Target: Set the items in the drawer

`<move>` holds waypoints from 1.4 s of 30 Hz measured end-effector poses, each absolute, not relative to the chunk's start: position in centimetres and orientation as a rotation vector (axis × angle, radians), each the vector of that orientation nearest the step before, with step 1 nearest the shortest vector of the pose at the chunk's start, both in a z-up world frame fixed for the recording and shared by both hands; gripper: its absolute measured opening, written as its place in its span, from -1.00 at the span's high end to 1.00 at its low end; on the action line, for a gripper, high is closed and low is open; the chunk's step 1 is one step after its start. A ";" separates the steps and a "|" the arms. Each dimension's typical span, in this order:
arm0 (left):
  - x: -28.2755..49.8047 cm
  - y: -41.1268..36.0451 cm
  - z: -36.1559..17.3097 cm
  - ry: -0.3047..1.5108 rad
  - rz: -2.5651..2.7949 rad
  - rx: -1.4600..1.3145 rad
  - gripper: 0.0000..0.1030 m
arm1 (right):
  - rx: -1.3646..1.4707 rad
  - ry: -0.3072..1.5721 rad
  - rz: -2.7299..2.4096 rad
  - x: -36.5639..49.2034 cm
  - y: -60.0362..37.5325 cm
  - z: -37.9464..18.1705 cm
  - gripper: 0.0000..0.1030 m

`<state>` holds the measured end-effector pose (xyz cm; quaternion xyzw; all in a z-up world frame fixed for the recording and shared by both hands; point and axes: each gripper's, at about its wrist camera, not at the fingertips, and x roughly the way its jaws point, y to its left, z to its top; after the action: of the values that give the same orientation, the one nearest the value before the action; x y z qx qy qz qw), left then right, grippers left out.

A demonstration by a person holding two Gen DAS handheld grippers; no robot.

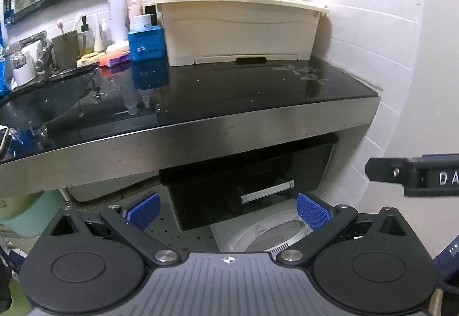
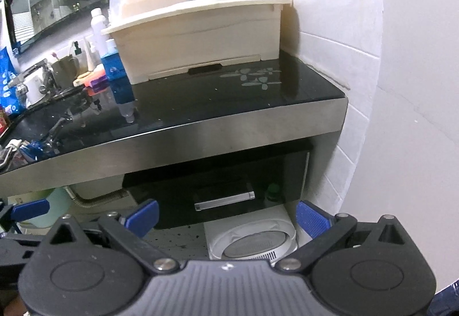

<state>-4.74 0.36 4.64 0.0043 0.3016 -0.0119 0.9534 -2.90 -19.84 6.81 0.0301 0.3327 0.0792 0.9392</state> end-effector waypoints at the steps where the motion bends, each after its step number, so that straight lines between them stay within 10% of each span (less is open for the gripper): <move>1: -4.9 0.3 4.9 0.613 -0.016 0.004 -0.99 | 0.059 0.678 0.162 -3.1 -19.7 7.0 -1.00; 42: -6.7 2.3 6.9 0.593 0.048 -0.059 -0.99 | -0.002 0.655 0.197 -5.3 -17.4 8.4 -1.00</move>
<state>-6.69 2.30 6.86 -0.0291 0.2923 0.0234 0.9556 -5.32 -17.44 8.42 -0.0011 0.3209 0.0966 0.9422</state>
